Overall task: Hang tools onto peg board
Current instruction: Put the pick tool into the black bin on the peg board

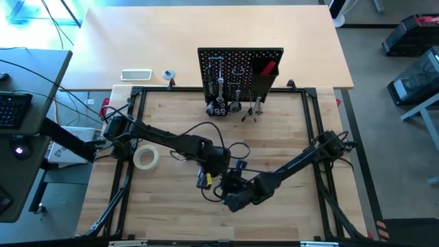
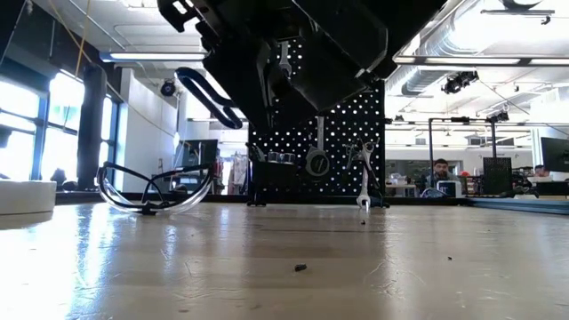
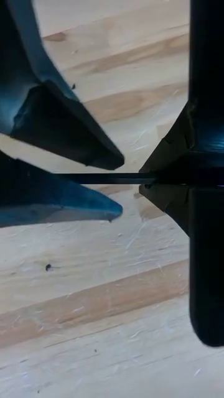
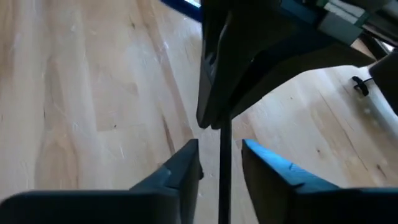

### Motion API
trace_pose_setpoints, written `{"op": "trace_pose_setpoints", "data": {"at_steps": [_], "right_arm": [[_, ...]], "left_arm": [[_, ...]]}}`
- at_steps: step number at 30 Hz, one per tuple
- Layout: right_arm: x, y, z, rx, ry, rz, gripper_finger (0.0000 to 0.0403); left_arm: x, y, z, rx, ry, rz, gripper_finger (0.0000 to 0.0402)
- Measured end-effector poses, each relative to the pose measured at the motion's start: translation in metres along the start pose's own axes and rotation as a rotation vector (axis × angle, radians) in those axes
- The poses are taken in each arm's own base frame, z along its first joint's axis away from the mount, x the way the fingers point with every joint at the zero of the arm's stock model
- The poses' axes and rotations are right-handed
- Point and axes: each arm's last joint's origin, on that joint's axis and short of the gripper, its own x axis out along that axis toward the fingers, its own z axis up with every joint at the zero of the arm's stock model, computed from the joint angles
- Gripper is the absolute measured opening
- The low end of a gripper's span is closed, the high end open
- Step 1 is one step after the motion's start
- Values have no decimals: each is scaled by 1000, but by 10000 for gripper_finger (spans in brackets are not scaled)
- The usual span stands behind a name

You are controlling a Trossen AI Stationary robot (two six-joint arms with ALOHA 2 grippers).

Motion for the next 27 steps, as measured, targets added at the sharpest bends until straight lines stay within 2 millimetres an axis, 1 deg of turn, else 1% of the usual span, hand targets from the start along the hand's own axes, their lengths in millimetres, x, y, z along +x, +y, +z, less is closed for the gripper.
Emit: {"op": "trace_pose_setpoints", "data": {"at_steps": [2,4,7,11,13,16,20,22,24,27], "right_arm": [[0,0,0,4,-11,-21,126],[0,-1,0,3,-14,-29,119],[1,-1,0,0,-13,-29,88],[1,-1,1,-6,-5,-11,32],[1,-1,1,-3,0,-2,13],[1,-1,1,-1,11,16,10],[3,0,-1,-18,17,19,41],[4,0,-3,-19,29,11,50],[4,1,-4,-10,28,9,43],[3,1,-4,-24,30,12,10]], "left_arm": [[0,0,0,-1,-3,-1,0],[0,0,0,-4,-4,-8,0],[0,0,1,-8,-11,-48,0],[0,0,1,-8,-18,-50,0],[-1,0,1,-11,-20,-58,0],[0,-1,2,-19,-25,-85,0],[0,-2,3,-19,-45,-121,0],[-1,-2,6,-18,-67,-139,0],[-2,-3,6,-14,-73,-150,0],[-2,-2,7,-19,-75,-149,0]]}}
